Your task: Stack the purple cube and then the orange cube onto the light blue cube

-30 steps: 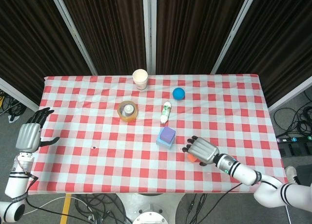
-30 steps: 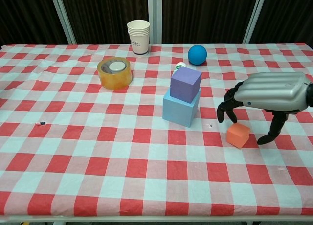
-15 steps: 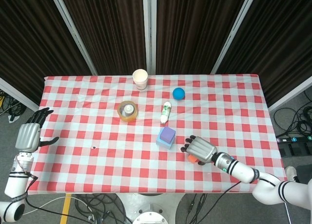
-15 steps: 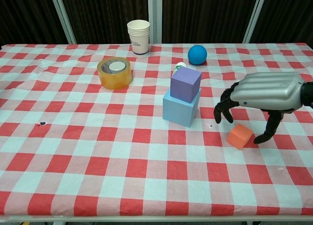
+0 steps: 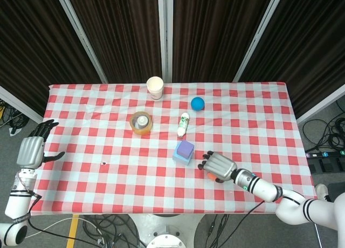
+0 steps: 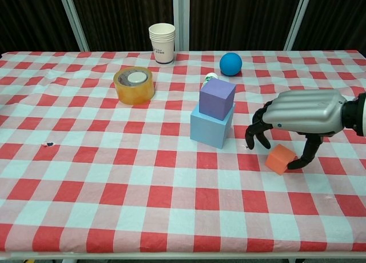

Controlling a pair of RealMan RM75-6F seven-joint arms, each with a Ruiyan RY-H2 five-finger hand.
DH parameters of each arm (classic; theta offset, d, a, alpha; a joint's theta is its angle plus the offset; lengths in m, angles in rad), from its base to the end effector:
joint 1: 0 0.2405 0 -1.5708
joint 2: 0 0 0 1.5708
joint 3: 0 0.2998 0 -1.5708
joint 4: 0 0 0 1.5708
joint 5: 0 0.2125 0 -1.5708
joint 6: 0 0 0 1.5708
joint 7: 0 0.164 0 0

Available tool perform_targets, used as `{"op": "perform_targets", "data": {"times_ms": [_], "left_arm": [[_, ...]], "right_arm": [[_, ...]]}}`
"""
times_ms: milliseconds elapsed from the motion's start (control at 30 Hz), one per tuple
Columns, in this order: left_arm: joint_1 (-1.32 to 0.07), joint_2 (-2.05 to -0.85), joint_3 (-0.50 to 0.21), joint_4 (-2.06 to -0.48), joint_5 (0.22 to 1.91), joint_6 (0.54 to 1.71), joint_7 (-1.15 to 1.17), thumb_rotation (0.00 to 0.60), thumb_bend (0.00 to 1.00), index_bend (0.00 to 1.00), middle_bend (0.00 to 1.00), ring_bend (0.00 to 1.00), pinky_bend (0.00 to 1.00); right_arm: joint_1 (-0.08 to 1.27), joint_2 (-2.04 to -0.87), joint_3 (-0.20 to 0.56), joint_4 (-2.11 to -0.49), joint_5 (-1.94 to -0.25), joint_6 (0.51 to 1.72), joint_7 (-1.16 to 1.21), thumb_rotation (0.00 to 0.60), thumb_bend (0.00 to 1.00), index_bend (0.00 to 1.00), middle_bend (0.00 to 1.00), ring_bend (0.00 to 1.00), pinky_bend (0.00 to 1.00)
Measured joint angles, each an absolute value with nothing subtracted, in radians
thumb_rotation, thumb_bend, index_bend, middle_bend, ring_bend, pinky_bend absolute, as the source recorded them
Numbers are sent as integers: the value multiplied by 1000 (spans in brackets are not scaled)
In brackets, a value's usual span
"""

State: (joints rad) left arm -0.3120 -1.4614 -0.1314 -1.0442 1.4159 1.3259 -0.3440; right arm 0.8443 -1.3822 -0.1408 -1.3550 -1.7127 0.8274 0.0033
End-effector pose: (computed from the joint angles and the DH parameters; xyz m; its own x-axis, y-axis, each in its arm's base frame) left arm -0.3866 0.3168 0.1071 0.2493 -0.0339 0.9678 0.9667 -0.0518 -0.2508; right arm -0.2165 -0.3543 -0.0208 0.8058 -0.2402 0.5412 -0.4830 -0.7954 0.3662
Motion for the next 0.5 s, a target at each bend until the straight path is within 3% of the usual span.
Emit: {"op": "perform_targets", "data": {"times_ms": [500], "left_arm": [[-312,-1465,-134,-1038,1412,1323,-350,600,106,239,240,163,287]], "right_arm": [[846,-1355,-135,-1366,-1724,850,20,600,126,366,532,282,300]]}}
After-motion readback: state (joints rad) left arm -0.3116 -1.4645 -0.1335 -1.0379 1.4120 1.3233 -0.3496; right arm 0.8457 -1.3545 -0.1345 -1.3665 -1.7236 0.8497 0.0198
